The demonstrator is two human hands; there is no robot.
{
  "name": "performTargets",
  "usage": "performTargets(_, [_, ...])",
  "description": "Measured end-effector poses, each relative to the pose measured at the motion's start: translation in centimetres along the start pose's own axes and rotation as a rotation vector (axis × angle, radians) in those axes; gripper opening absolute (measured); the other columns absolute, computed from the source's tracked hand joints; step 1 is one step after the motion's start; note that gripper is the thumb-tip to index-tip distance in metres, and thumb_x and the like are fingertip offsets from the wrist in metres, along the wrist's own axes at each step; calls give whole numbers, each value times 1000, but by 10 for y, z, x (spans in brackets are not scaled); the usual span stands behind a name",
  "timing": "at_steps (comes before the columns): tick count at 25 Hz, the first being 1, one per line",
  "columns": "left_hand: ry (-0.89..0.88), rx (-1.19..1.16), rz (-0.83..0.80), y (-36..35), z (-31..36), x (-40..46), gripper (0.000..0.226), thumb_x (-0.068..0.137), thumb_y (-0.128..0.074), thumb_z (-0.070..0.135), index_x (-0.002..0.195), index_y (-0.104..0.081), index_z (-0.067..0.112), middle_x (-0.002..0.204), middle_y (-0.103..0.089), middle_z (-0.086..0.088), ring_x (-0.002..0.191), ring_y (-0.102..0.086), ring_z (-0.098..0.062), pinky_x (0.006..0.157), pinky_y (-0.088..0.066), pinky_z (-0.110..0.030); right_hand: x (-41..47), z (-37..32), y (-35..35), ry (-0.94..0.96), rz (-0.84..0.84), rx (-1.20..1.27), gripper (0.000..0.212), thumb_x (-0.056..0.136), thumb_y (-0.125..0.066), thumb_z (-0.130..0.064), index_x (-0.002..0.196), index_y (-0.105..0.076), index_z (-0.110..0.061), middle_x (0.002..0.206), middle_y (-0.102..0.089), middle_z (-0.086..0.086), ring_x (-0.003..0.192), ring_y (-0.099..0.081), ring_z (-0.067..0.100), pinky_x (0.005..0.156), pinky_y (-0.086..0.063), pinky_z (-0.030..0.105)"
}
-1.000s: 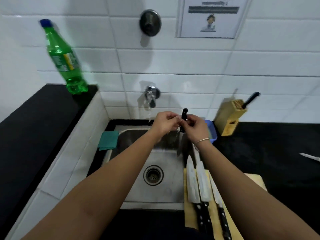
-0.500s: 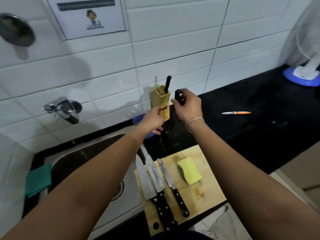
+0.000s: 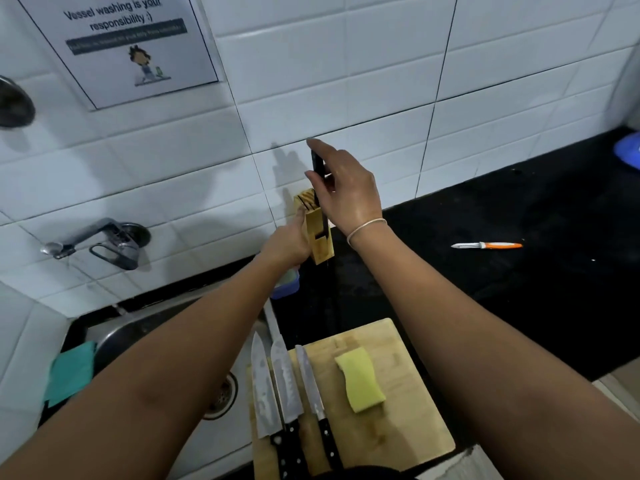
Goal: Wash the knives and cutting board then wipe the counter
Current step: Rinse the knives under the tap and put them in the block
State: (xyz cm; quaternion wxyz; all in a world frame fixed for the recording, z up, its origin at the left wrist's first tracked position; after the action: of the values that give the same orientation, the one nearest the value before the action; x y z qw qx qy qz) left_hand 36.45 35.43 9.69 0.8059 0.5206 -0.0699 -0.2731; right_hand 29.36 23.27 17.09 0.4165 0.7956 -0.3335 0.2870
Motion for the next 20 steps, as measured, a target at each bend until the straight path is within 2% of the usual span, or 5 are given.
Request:
performTargets(4, [15,29,-33,4,5,10,93,84,-48,1,160,-6,33,108,-61,-18,61,-65,-19,39,-47,-21,16,6,-5,19,-42,55,43,96,-59,-27,139,-55,-22,99,-65,2,85,-64,20,73,-55,42])
performTargets(9, [63,141,-101,6,8,20,92,84,-47,-5,160,-9,32,110,-66,-17,71,-71,-25,67,-63,-39,37,13,-13,3,-1,133,42,96,-59,-27,138,-56,-22,98,-65,2,84,-63,20,75,-55,40])
performTargets(12, [114,100,-147,12,12,23,91,86,-43,-8,159,-9,34,96,-58,-12,65,-73,-29,57,-62,-40,43,18,-18,9,11,161,43,96,-60,-25,138,-56,-21,95,-64,2,80,-62,20,75,-54,39])
performTargets(15, [130,73,-157,16,15,20,92,86,-41,-9,159,-9,36,86,-51,-10,58,-71,-30,44,-57,-32,48,19,-24,36,20,159,43,96,-60,-25,138,-56,-20,95,-64,4,78,-62,24,73,-55,41])
performTargets(20, [153,47,-166,16,19,18,92,87,-42,-8,159,-8,36,87,-55,-11,61,-72,-27,44,-55,-28,54,29,-29,20,6,183,43,95,-61,-23,138,-55,-19,97,-65,5,82,-62,24,76,-54,42])
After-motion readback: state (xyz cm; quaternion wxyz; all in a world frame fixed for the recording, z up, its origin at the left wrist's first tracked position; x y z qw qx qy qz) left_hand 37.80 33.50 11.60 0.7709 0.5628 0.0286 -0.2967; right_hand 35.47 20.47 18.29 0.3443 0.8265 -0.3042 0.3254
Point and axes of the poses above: each hand's wrist, its own x-axis towards the middle knuckle, its own y-axis out of the back of the hand, z = x × y, the point moved 2 cm from there along x, towards the middle knuckle
